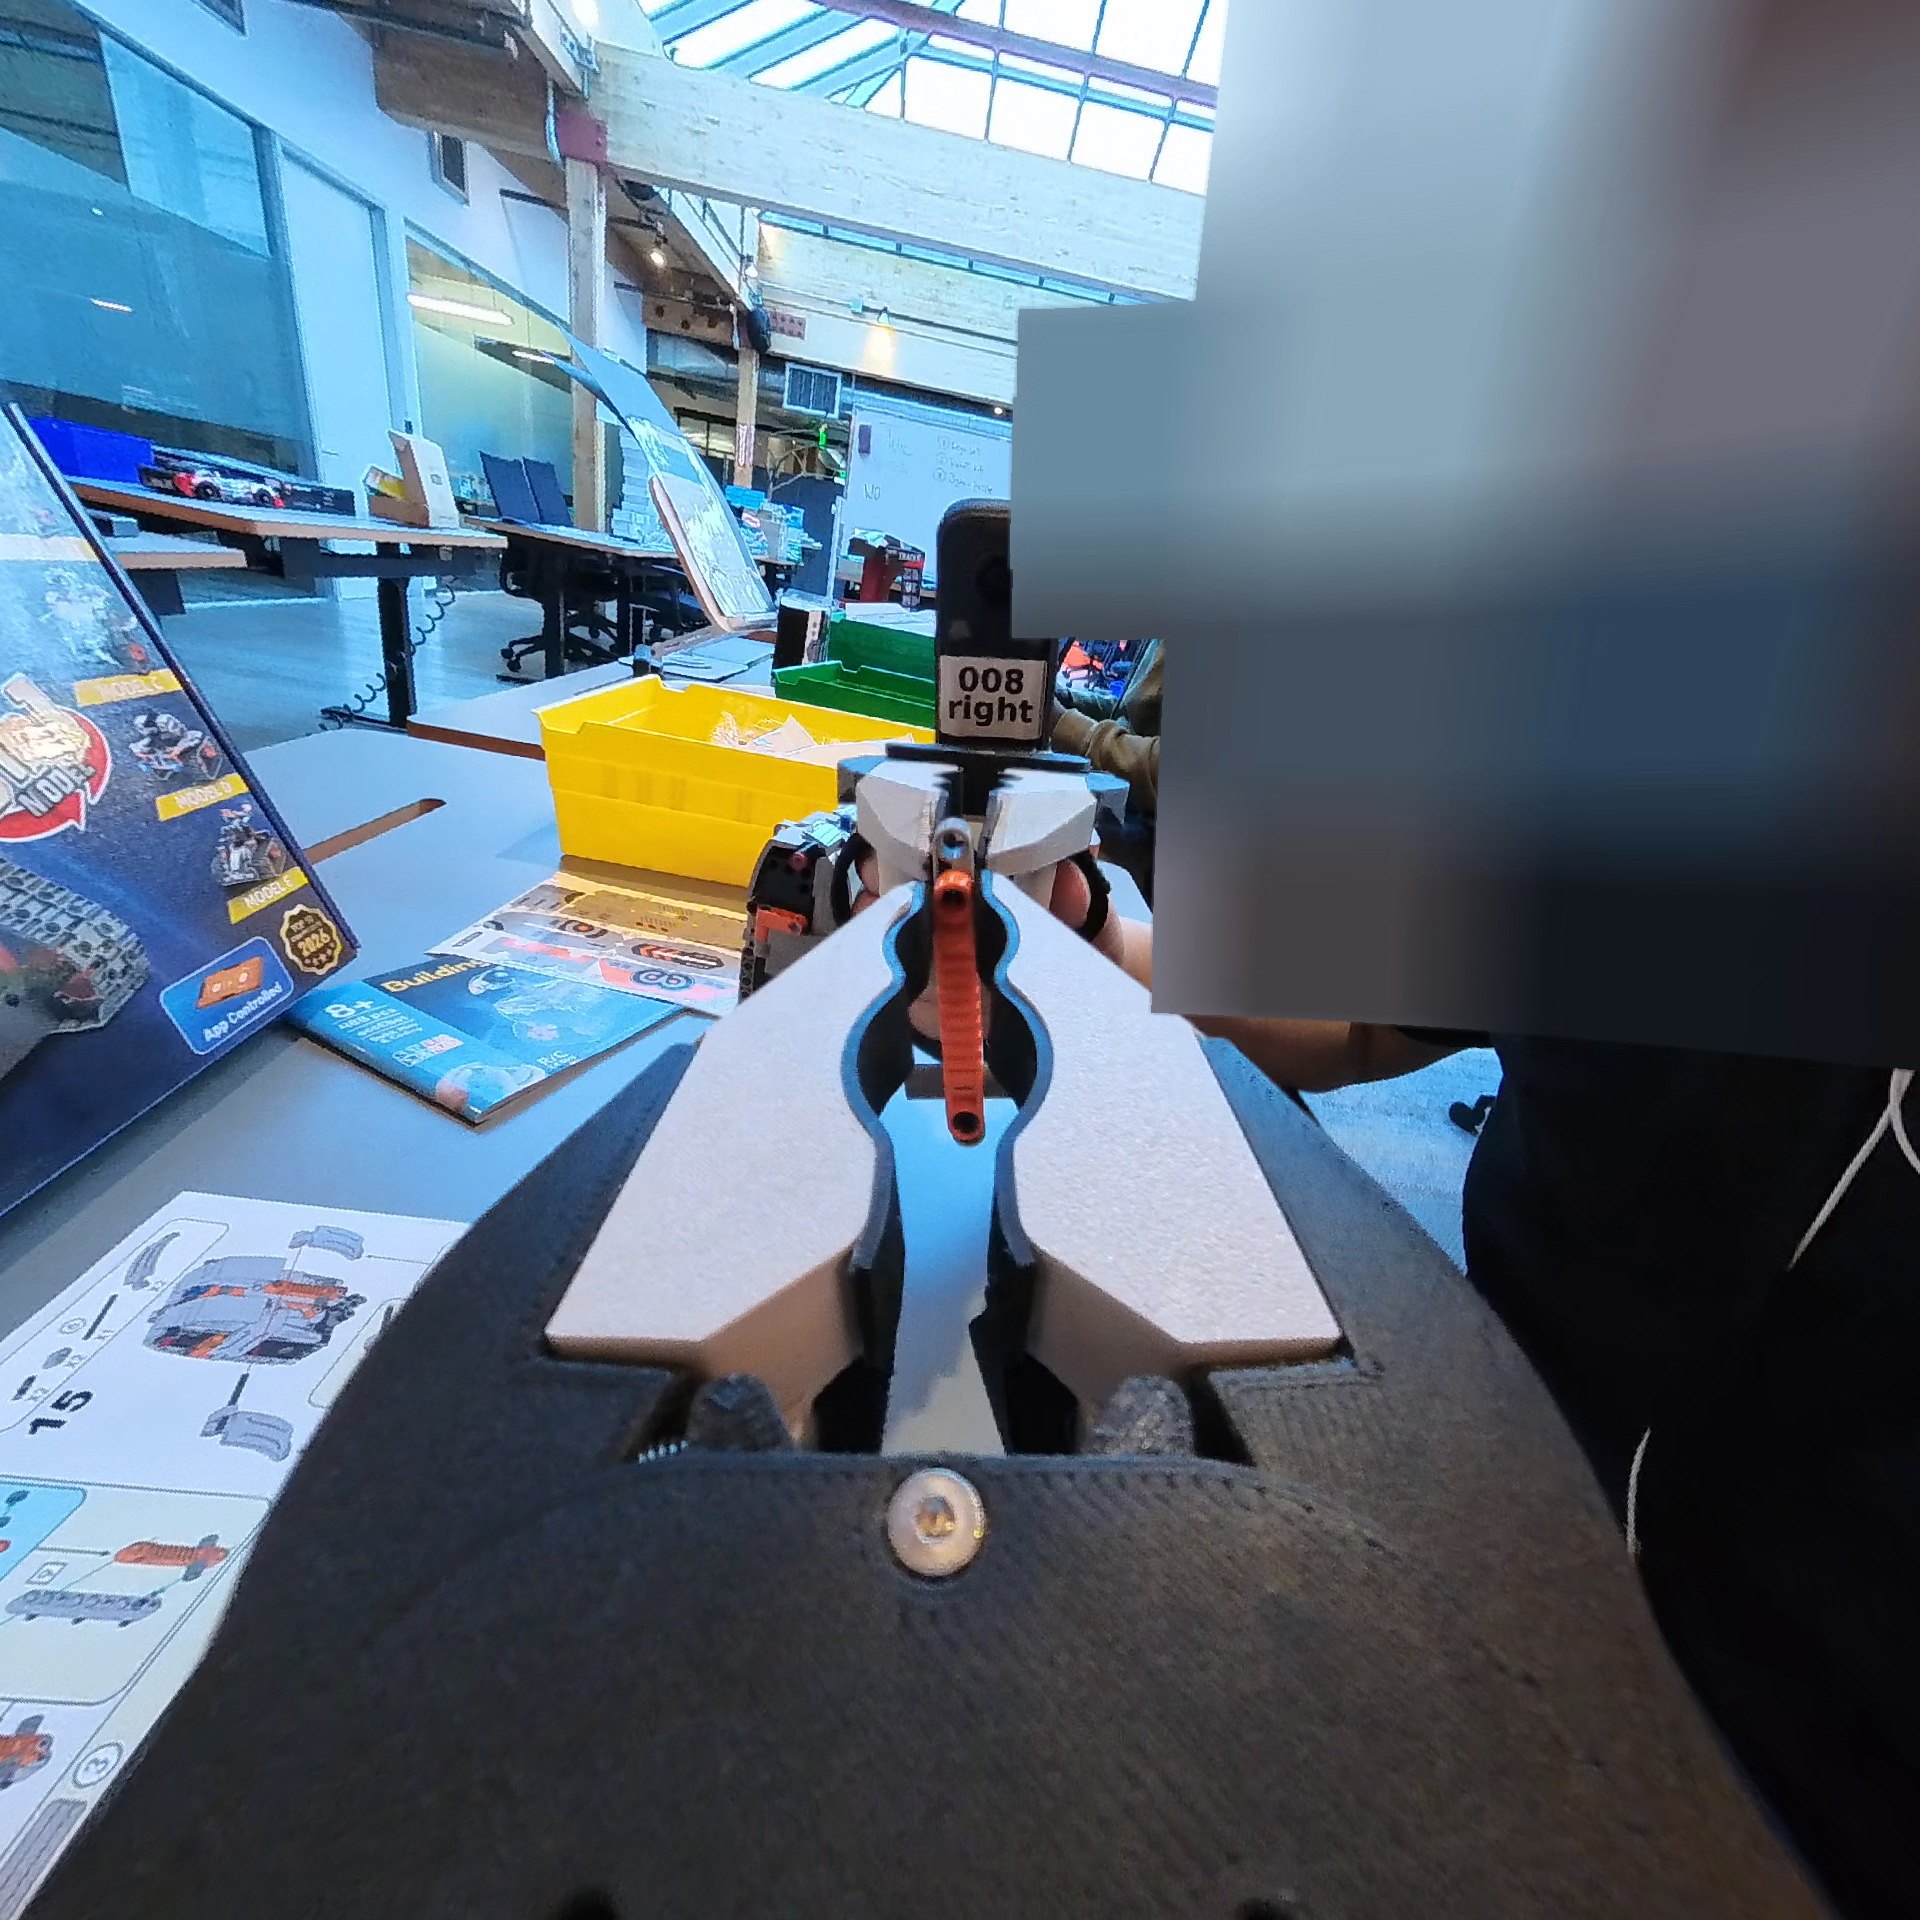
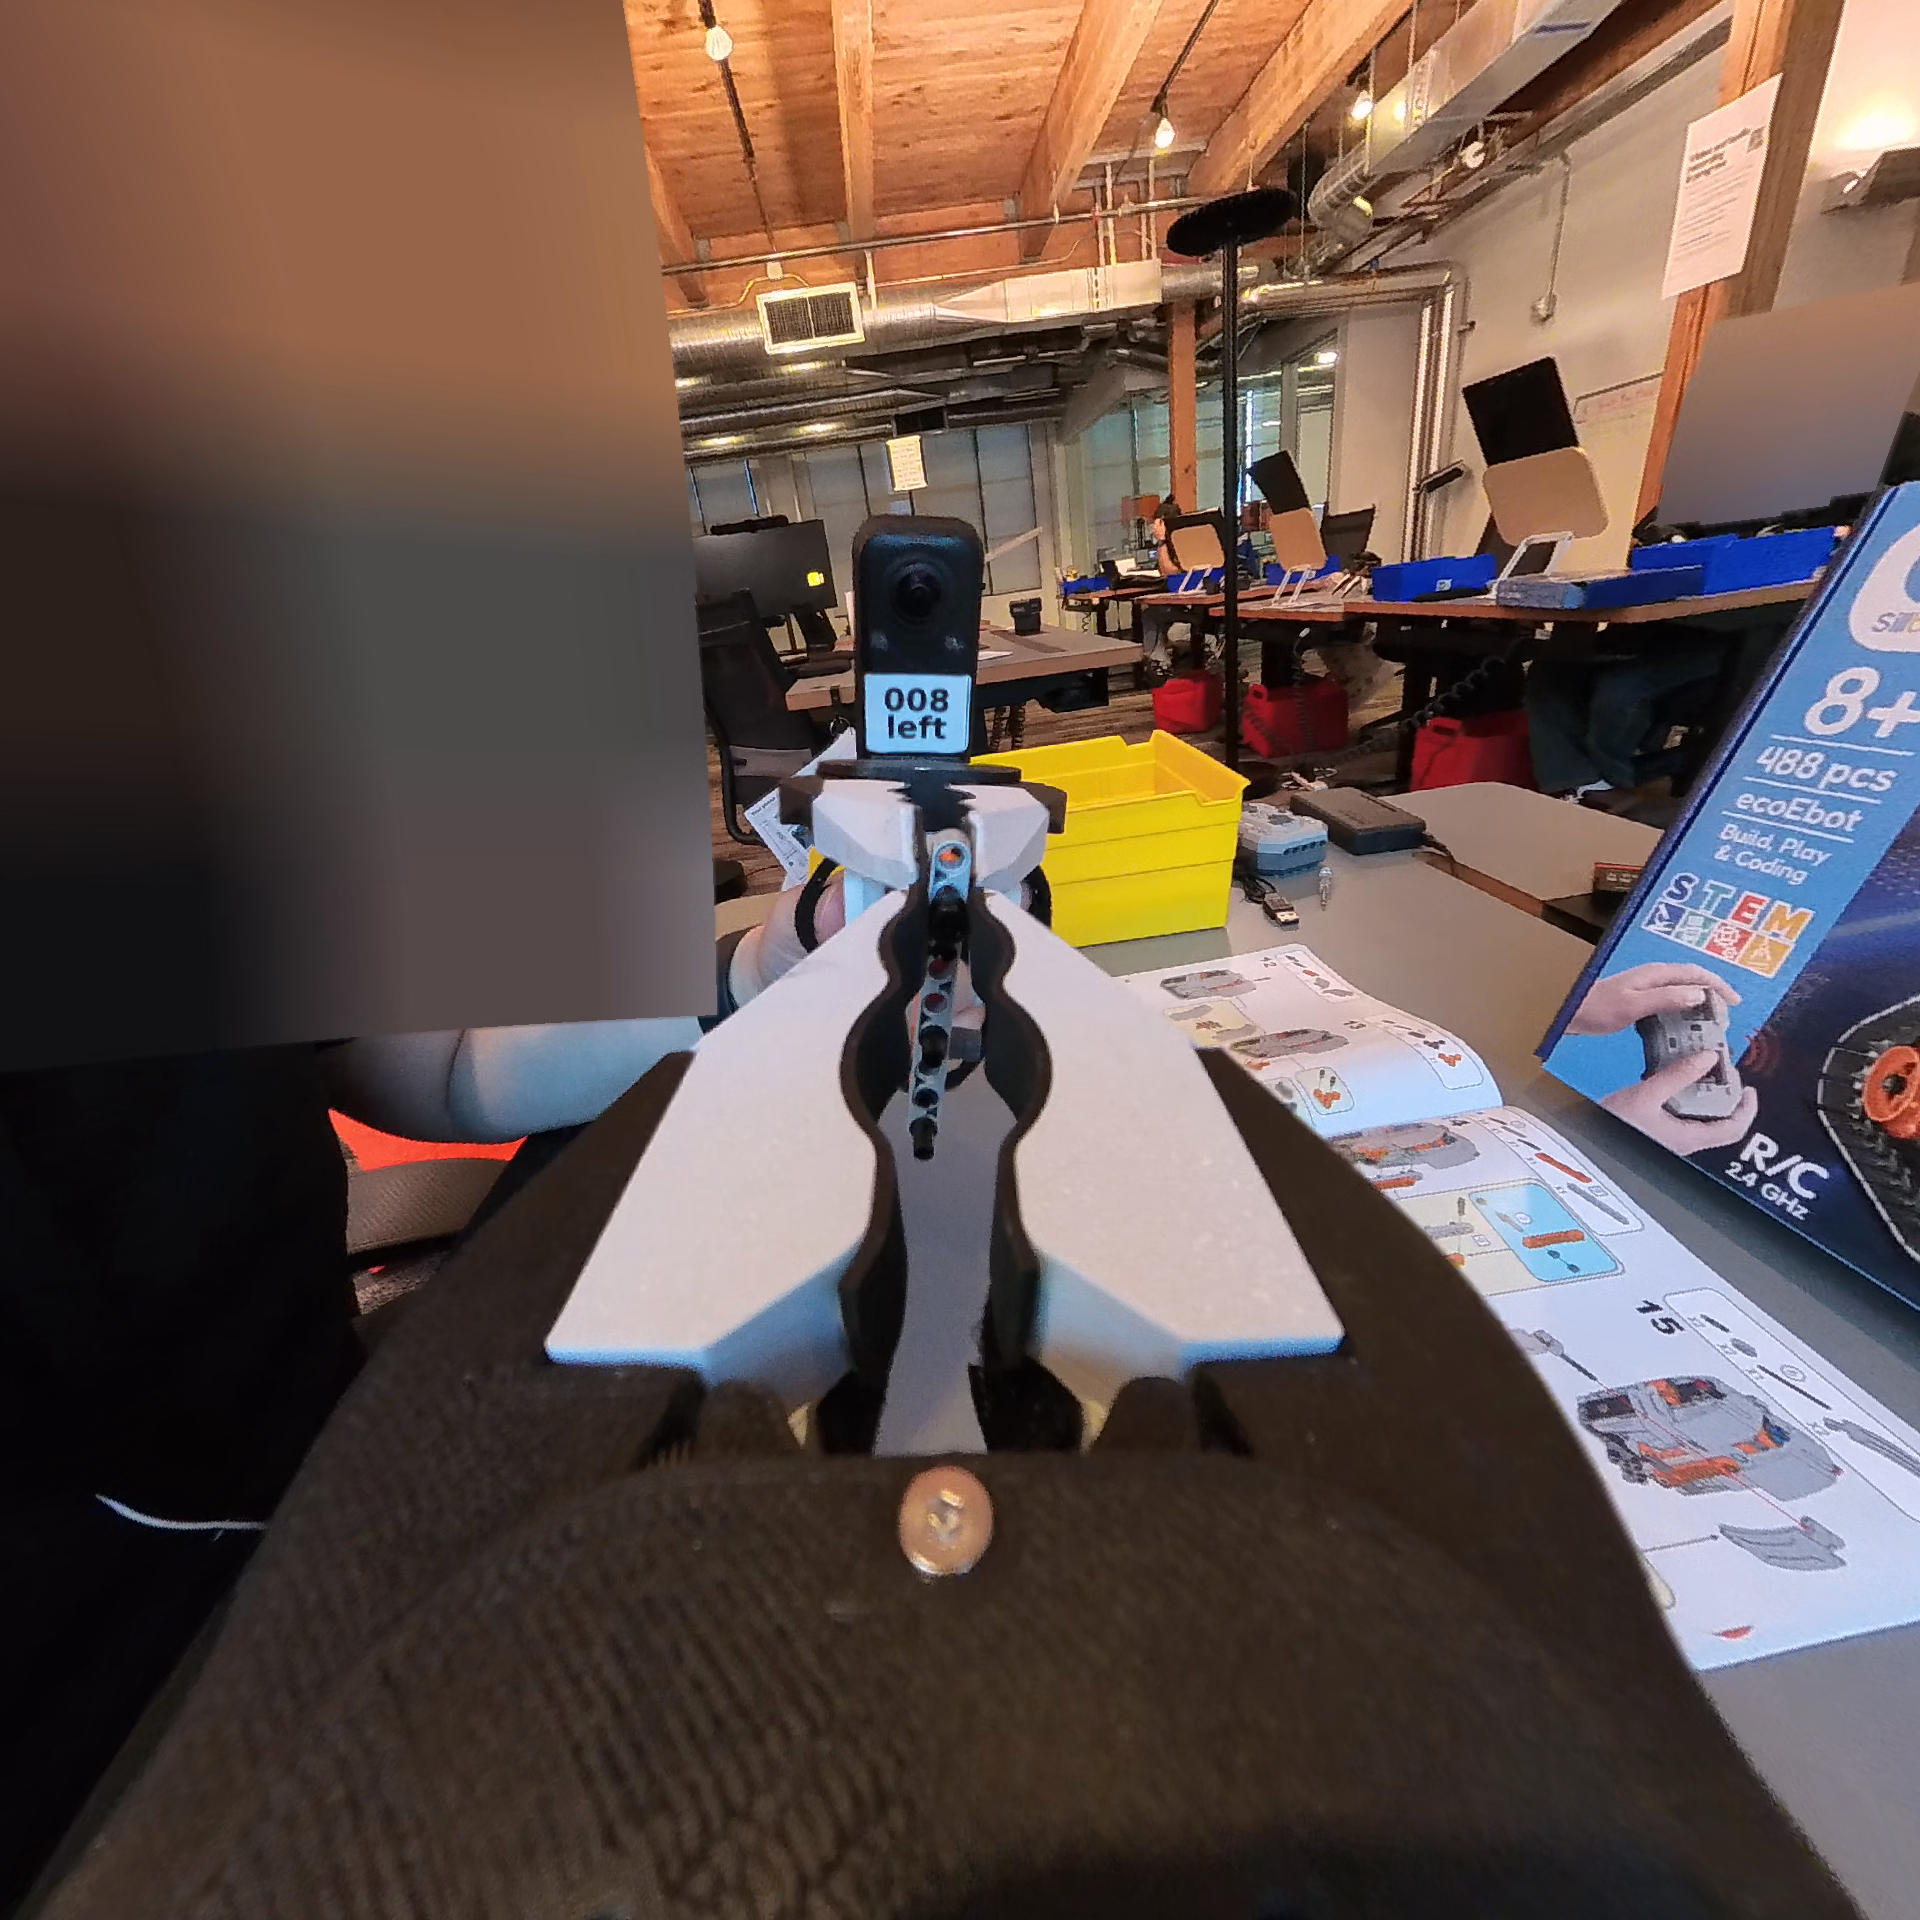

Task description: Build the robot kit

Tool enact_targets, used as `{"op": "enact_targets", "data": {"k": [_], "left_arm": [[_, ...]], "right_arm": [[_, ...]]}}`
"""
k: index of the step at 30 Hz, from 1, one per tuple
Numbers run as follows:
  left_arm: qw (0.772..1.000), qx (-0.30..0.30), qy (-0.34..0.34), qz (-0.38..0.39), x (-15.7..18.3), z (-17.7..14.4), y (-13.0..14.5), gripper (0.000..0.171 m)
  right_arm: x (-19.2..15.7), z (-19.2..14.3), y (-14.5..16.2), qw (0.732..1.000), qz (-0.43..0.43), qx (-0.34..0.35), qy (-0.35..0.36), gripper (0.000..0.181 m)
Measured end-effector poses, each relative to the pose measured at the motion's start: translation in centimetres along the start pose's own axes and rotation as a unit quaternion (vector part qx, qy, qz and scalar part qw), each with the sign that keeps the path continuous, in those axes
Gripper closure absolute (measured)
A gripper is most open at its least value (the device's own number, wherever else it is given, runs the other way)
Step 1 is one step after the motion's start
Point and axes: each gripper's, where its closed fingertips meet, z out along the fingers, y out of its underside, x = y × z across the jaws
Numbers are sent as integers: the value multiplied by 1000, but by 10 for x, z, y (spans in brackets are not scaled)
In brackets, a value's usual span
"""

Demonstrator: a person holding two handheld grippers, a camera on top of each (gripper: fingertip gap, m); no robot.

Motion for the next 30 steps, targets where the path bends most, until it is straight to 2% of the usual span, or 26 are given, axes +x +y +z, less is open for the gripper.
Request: {"op": "enact_targets", "data": {"k": [10, 26, 30], "left_arm": [[1000, 12, -1, 2, 2, 0, -4, 166], [1000, 1, -5, 13, 2, 1, -1, 166], [1000, -6, -14, 19, -1, 0, 1, 166]], "right_arm": [[-2, -2, -4, 1000, -8, 8, 0, 175], [-2, -3, -2, 999, 37, -2, -15, 175], [-1, -2, -1, 999, 48, 0, -15, 171]]}}
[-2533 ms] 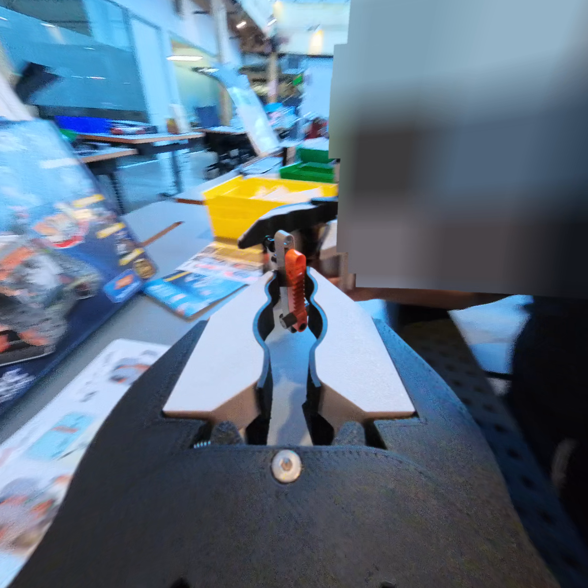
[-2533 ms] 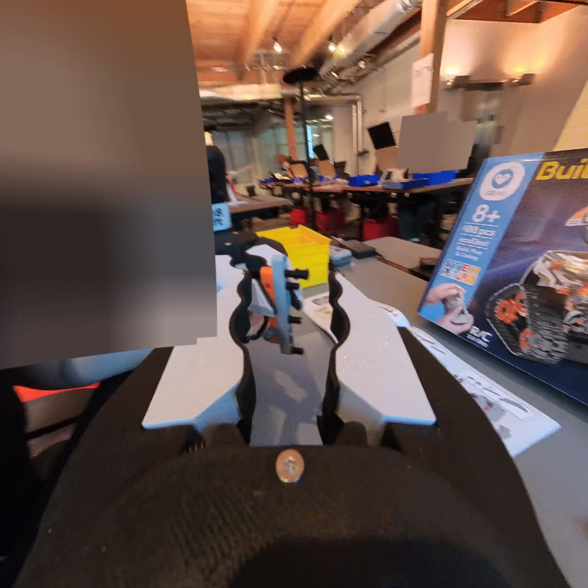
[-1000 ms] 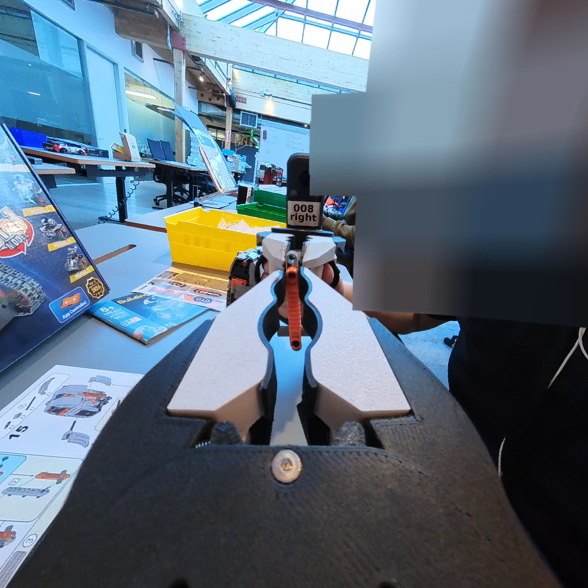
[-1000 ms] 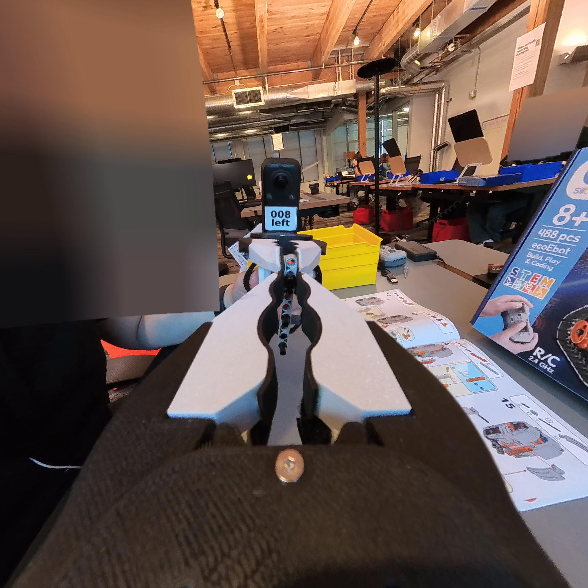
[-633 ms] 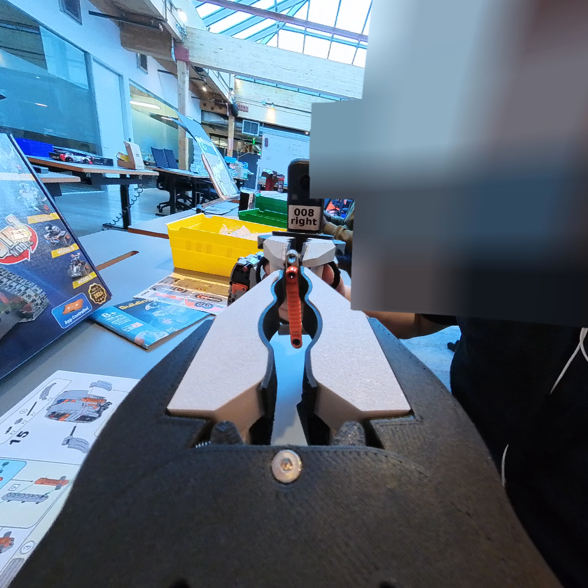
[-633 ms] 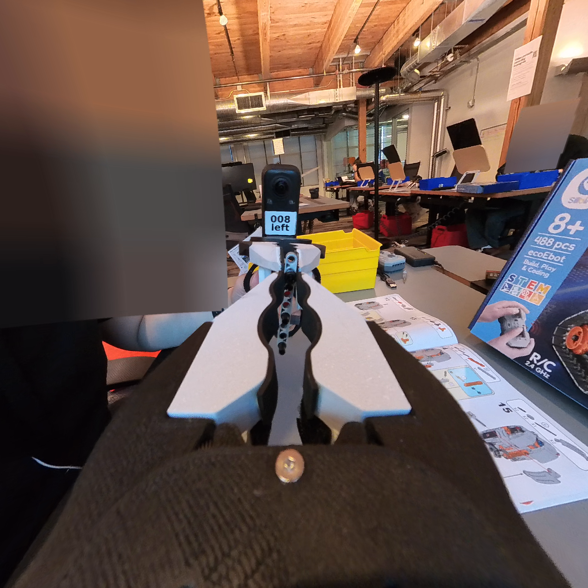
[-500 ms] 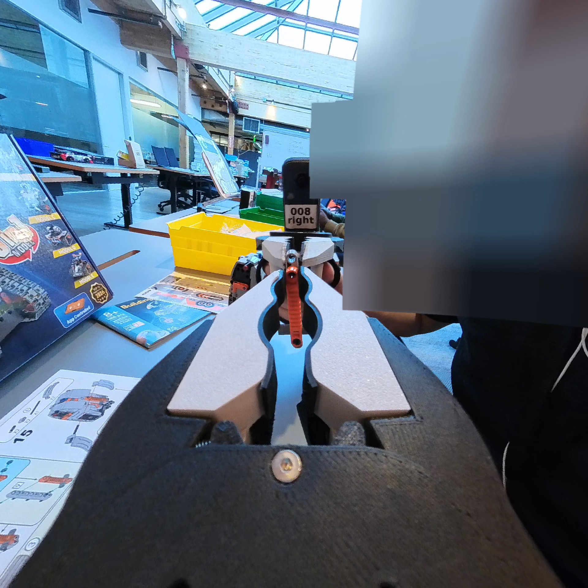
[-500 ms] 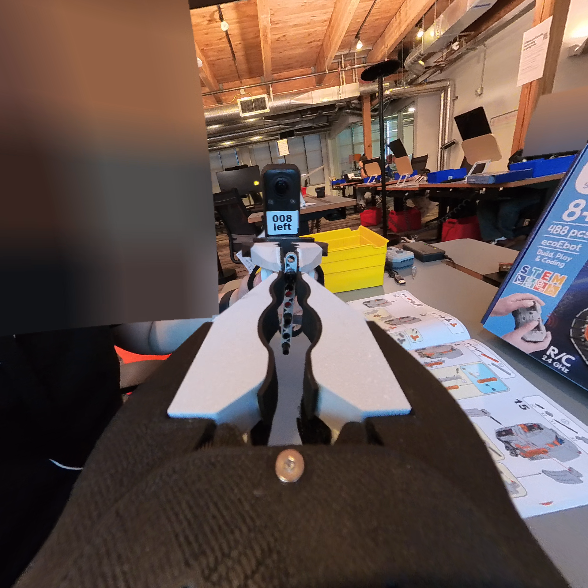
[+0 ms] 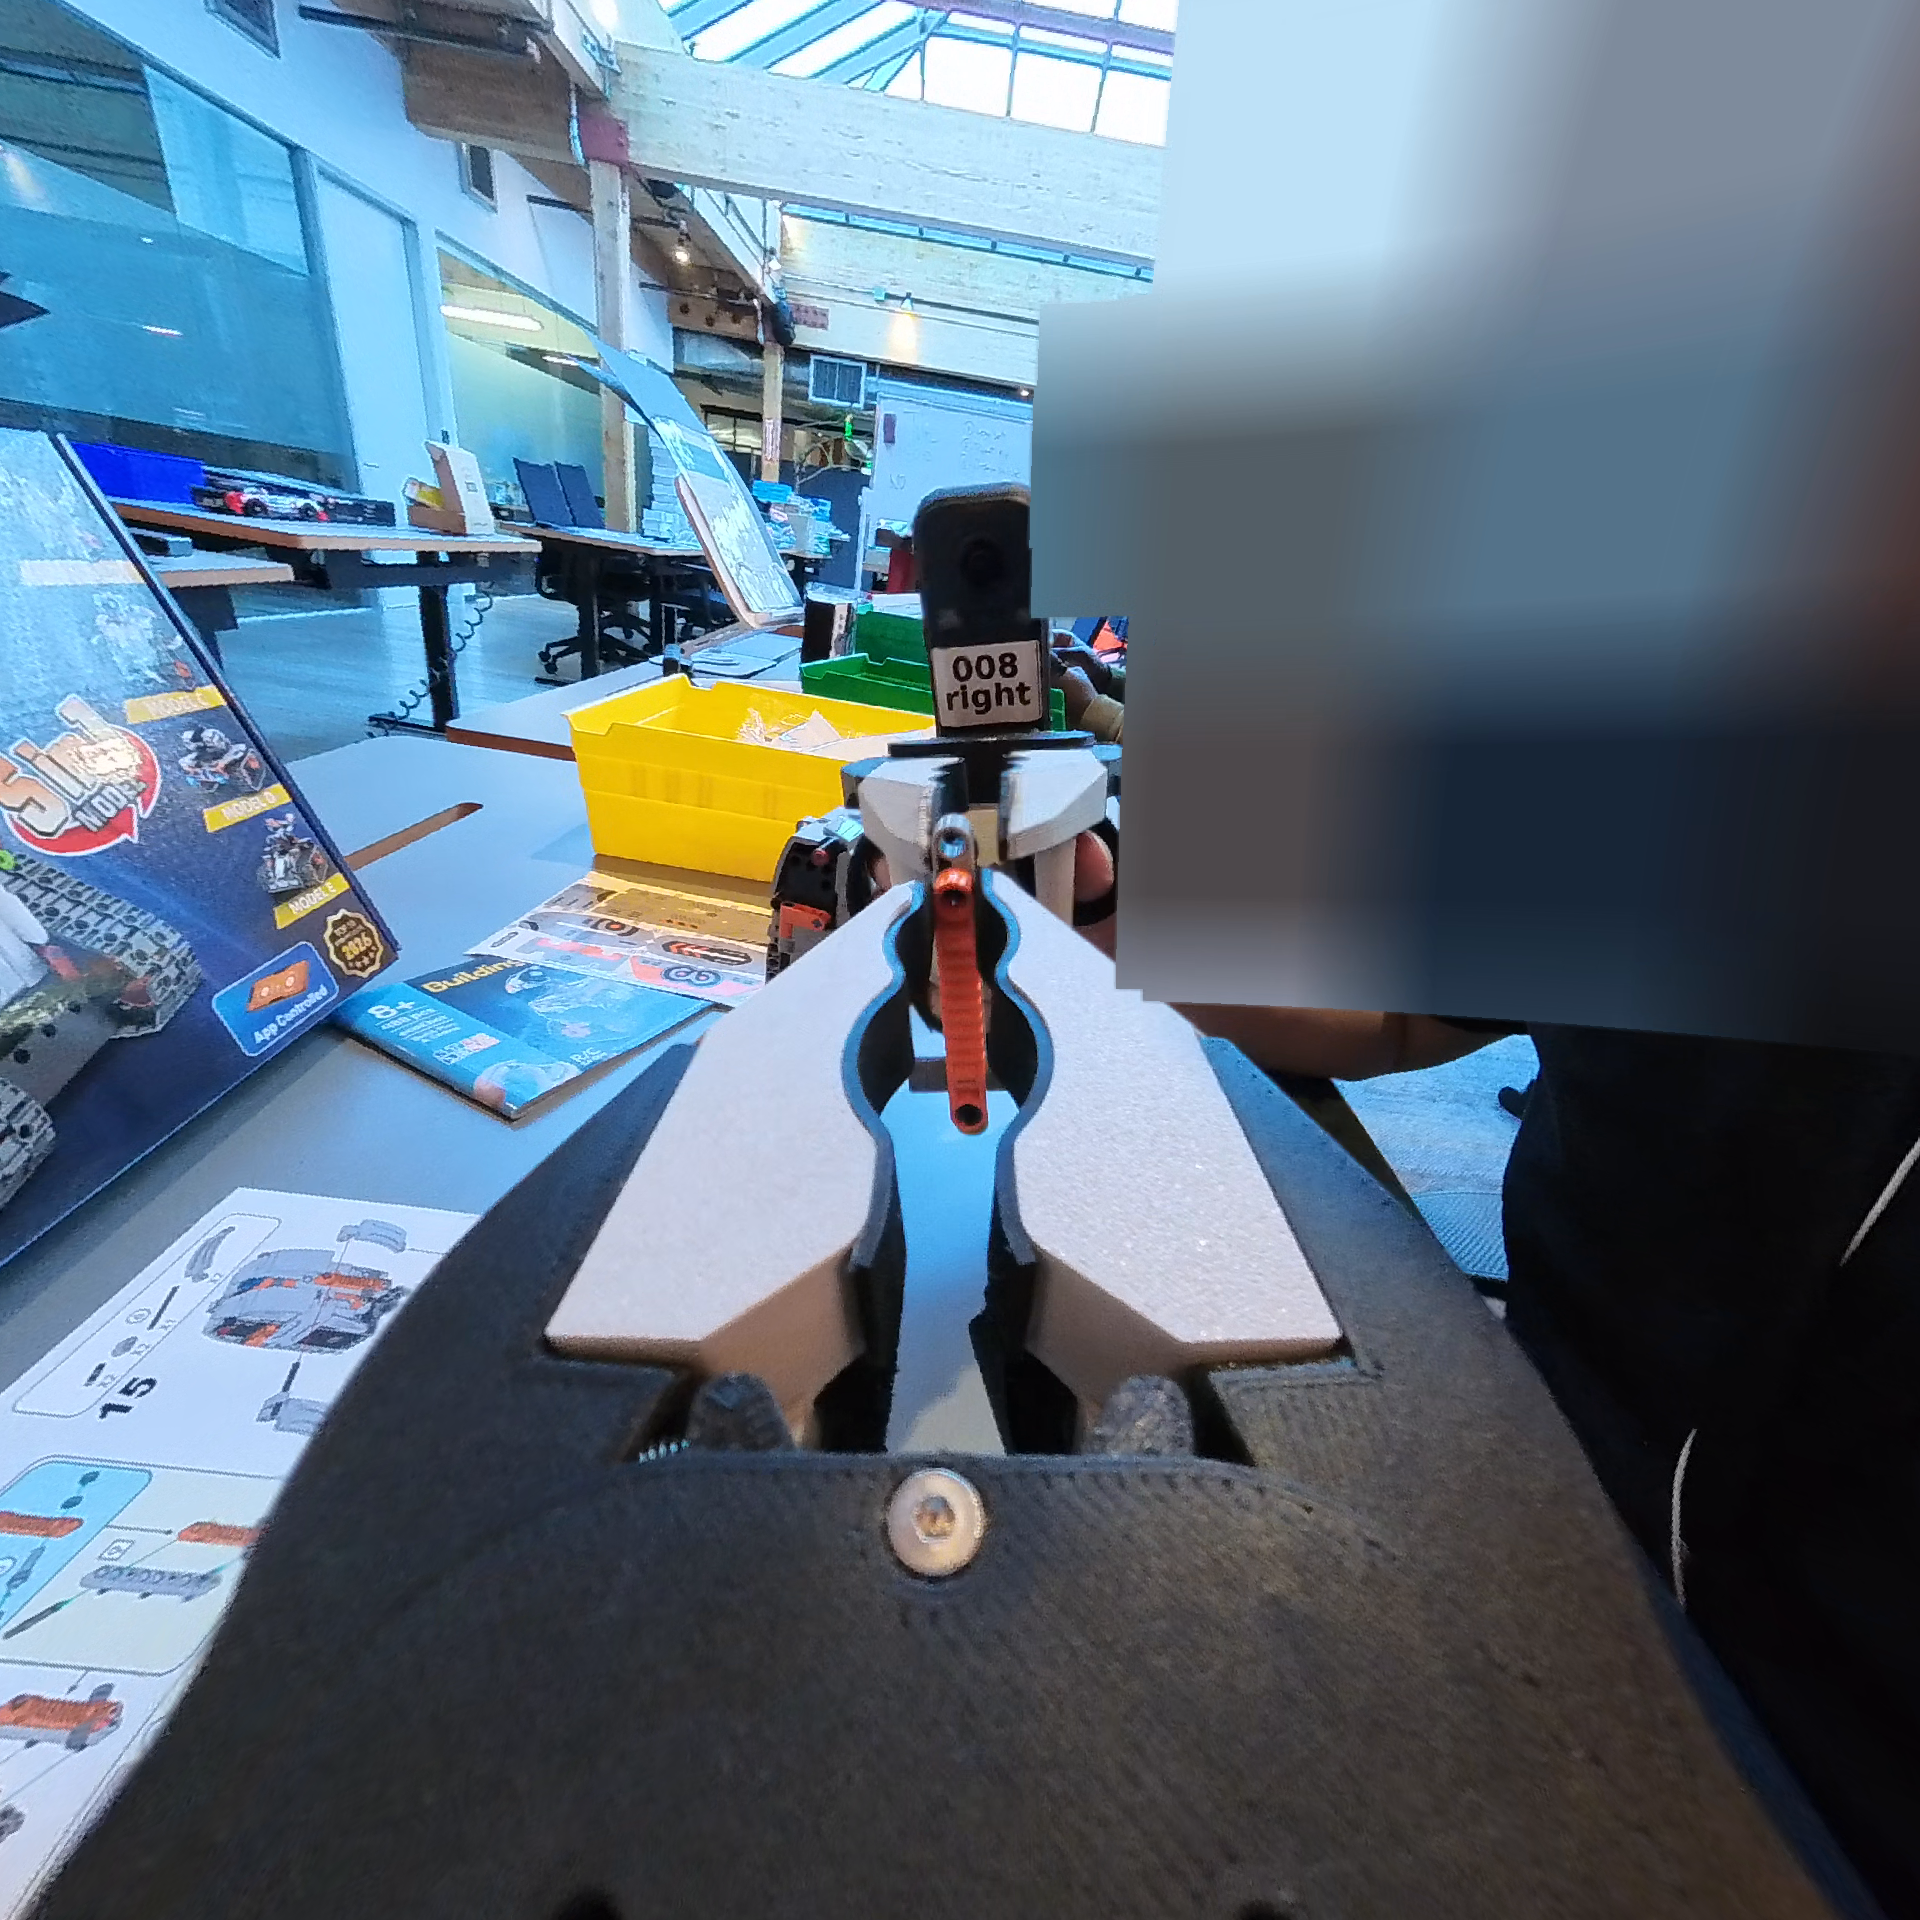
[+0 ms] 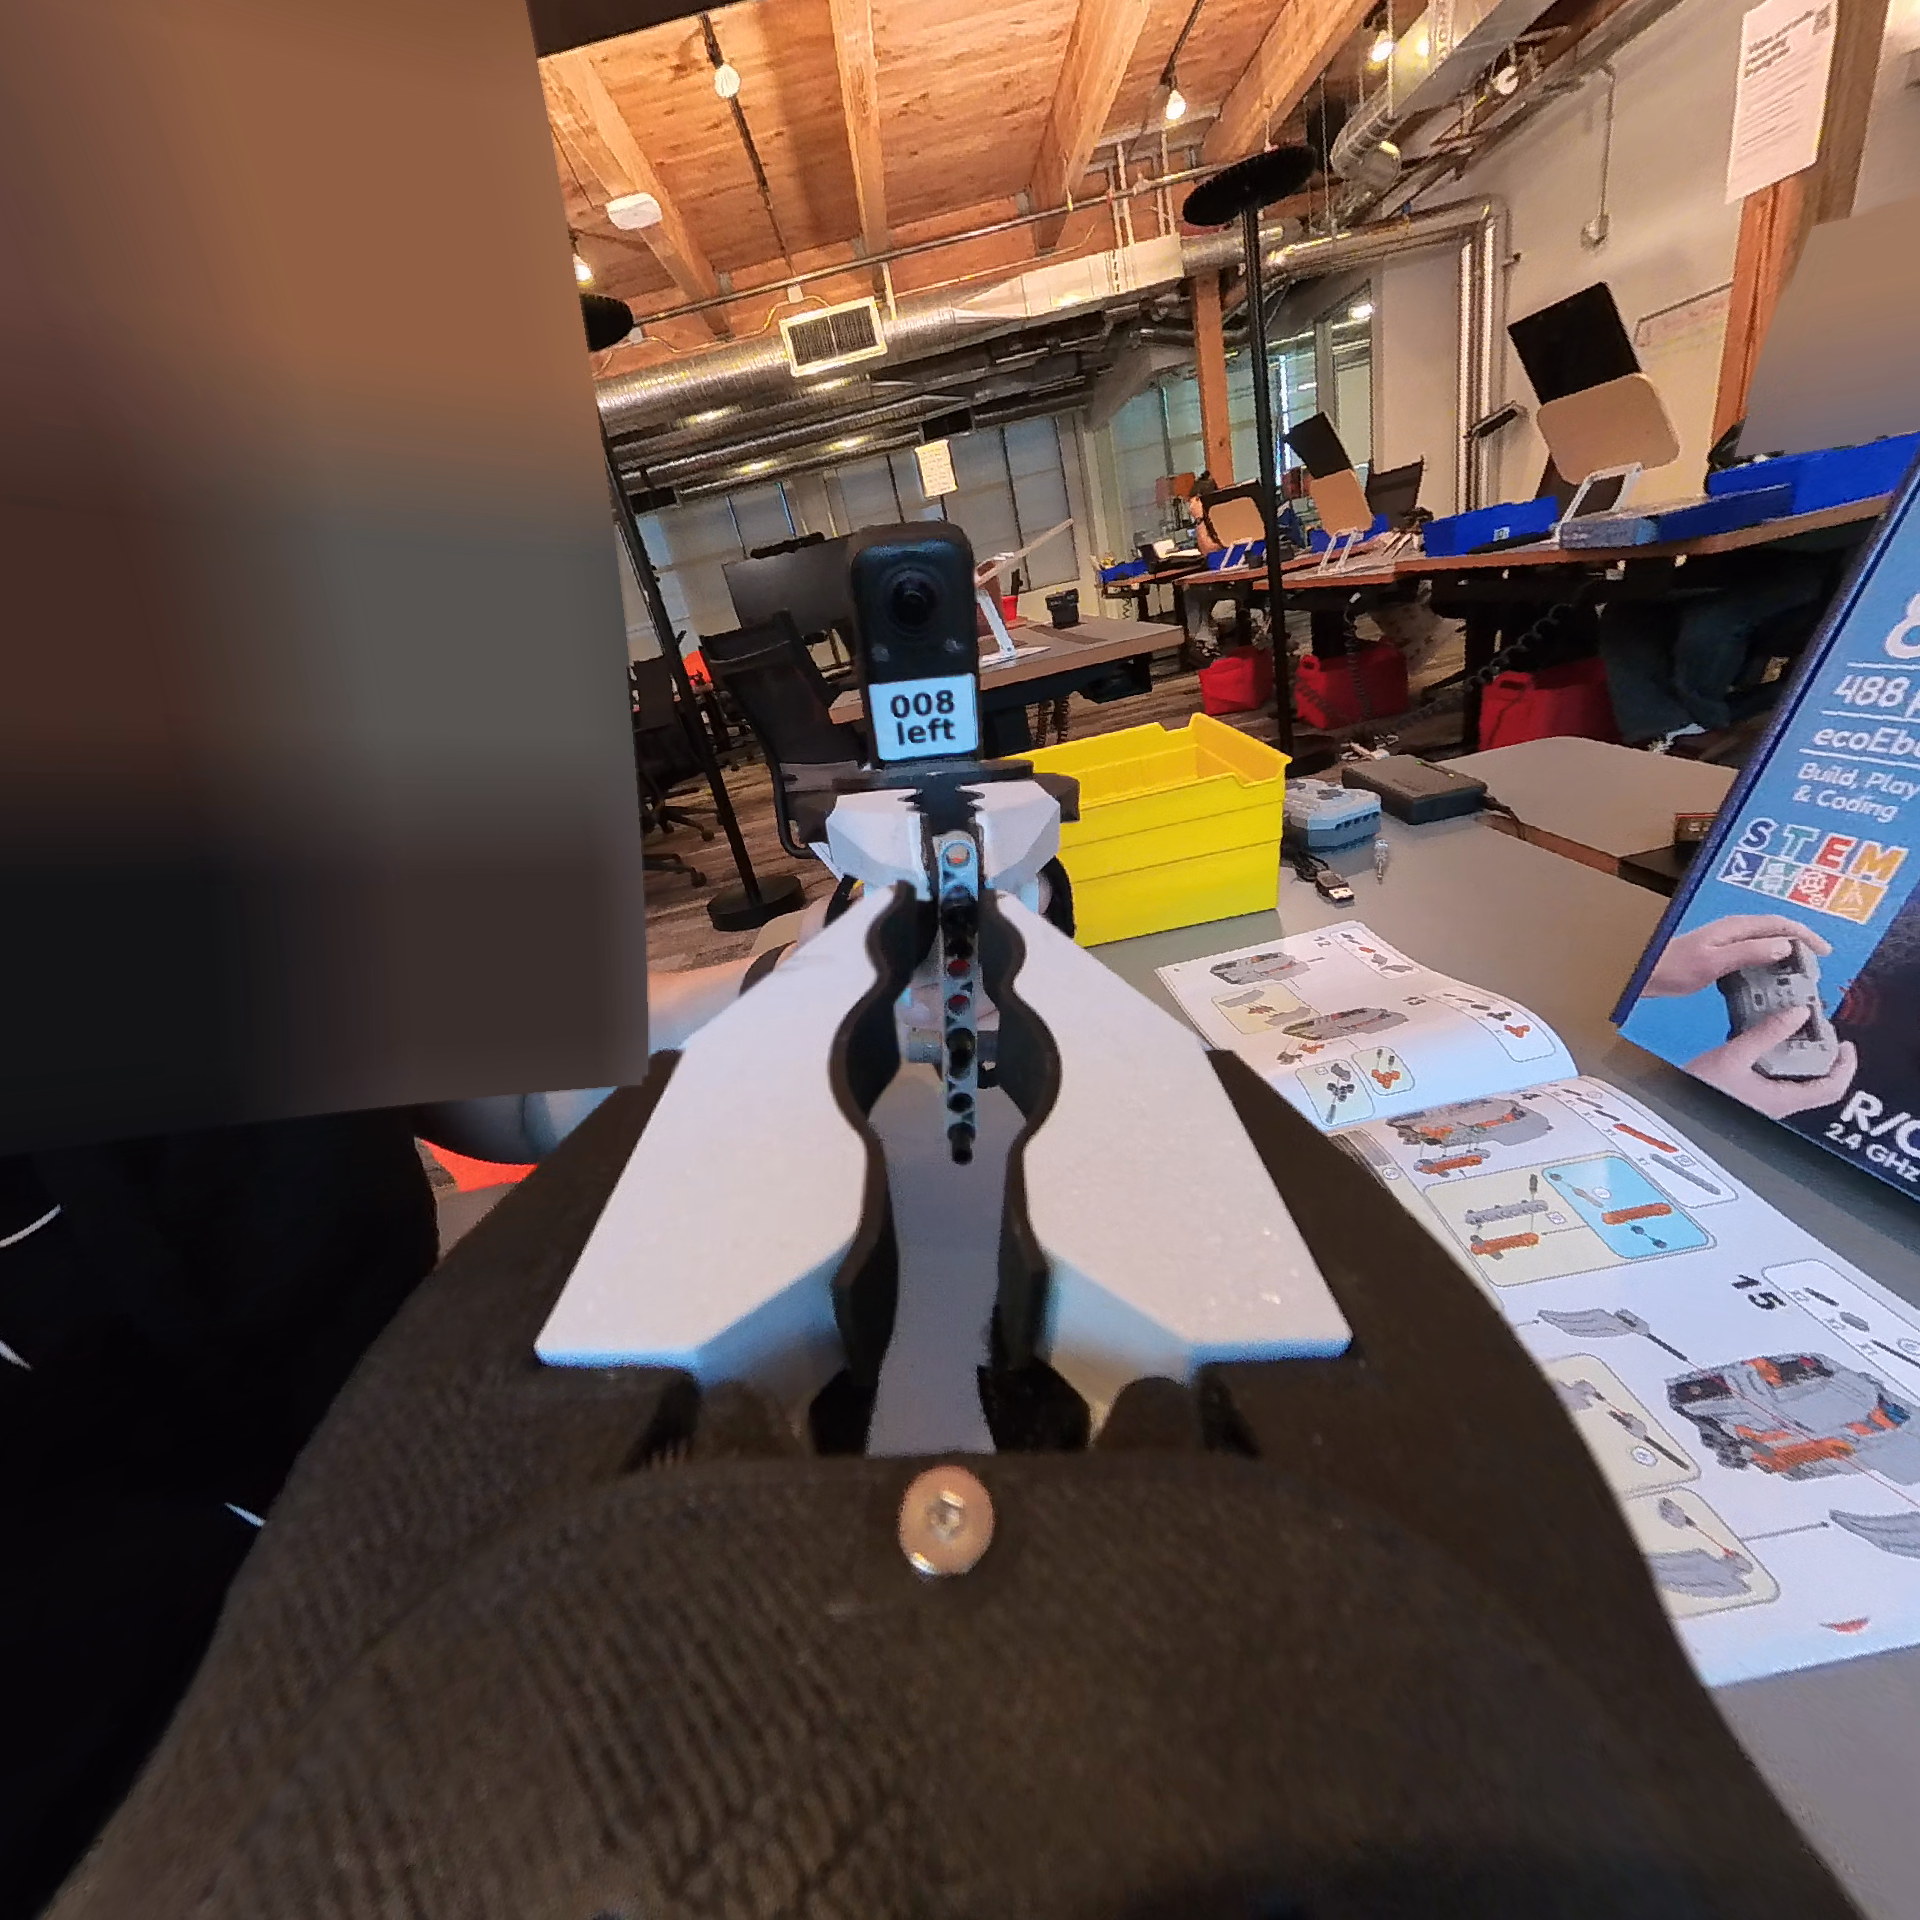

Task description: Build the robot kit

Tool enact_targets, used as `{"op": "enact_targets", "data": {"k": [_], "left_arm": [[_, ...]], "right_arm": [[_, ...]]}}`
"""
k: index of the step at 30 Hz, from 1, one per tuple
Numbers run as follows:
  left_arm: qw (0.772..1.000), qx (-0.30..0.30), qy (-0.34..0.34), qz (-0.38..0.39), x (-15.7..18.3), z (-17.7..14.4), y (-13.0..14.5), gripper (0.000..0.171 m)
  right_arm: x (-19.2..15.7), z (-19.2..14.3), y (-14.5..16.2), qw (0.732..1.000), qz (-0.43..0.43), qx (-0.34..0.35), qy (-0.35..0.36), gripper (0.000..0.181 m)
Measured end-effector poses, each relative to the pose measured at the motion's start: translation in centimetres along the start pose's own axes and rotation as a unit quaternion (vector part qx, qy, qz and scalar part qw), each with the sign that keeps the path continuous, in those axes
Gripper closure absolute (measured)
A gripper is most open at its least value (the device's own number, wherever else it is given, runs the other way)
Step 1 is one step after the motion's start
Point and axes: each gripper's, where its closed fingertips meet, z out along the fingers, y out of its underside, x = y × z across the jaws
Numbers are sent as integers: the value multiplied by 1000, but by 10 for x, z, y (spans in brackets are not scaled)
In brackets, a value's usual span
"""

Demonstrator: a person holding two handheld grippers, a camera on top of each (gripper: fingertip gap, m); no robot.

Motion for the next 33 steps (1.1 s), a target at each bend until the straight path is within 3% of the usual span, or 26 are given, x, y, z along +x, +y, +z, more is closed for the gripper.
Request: {"op": "enact_targets", "data": {"k": [7, 18, 33], "left_arm": [[1000, -7, 7, -3, 2, 1, 2, 166], [995, -7, 69, -68, 14, 5, 8, 166], [999, -18, 24, -33, 8, 6, 8, 166]], "right_arm": [[0, 0, 2, 1000, -4, -12, 2, 175], [-11, -5, 5, 998, 5, -31, -53, 177], [-7, -4, 4, 997, -67, -27, -1, 176]]}}
